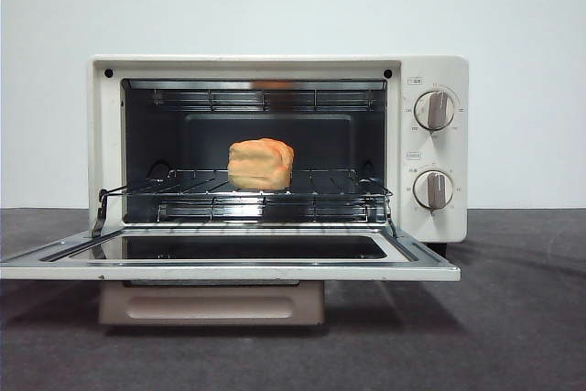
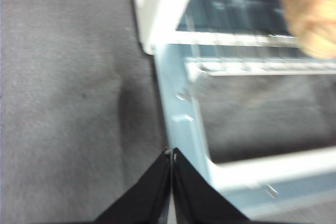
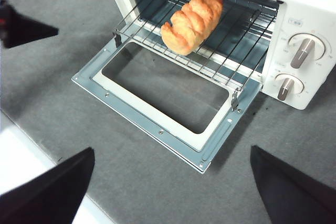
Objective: The left arm flap open the oven, the right arm pick bread and place it into oven, the left arm flap close the oven
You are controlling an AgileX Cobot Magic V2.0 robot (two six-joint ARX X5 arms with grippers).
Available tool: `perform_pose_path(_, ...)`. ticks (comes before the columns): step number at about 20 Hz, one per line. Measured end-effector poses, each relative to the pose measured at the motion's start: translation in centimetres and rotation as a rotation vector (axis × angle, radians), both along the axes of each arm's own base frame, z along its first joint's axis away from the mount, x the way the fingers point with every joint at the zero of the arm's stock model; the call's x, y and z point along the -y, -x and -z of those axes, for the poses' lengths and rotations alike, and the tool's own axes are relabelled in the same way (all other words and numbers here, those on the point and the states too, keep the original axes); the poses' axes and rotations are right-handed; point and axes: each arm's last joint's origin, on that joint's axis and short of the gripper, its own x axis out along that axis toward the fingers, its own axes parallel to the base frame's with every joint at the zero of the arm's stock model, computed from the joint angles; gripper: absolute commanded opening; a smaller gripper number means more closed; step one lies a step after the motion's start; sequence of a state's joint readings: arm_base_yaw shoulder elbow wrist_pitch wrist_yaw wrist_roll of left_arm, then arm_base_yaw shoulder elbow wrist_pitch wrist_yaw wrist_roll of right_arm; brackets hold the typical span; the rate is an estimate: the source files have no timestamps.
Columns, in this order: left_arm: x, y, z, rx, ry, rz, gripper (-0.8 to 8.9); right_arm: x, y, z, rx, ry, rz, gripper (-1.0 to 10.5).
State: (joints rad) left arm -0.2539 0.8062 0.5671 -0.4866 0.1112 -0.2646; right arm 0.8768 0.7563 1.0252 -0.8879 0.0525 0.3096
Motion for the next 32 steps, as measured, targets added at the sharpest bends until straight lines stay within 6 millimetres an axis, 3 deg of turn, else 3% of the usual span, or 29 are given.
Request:
perform_pose_path(7, -0.4, -4.7, 4.5, -0.188, 0.016, 0.038, 0.14, 0.1, 0.1, 0.1, -0.004, 0.014, -0.004, 4.7)
perform_pose_path(17, -0.2, -7.1, 8.3, -0.298, 0.154, 0.162, 0.14, 0.1, 0.1, 0.1, -0.003, 0.014, -0.004, 4.7)
perform_pose_path(24, -0.9, -7.3, 8.9, -0.328, 0.288, 0.206, 0.14, 0.1, 0.1, 0.1, -0.004, 0.013, -0.004, 4.7)
perform_pose_path(32, -2.1, -8.4, 7.8, -0.225, 0.501, 0.246, 0.14, 0.1, 0.0, 0.1, -0.003, 0.014, 0.000, 4.7)
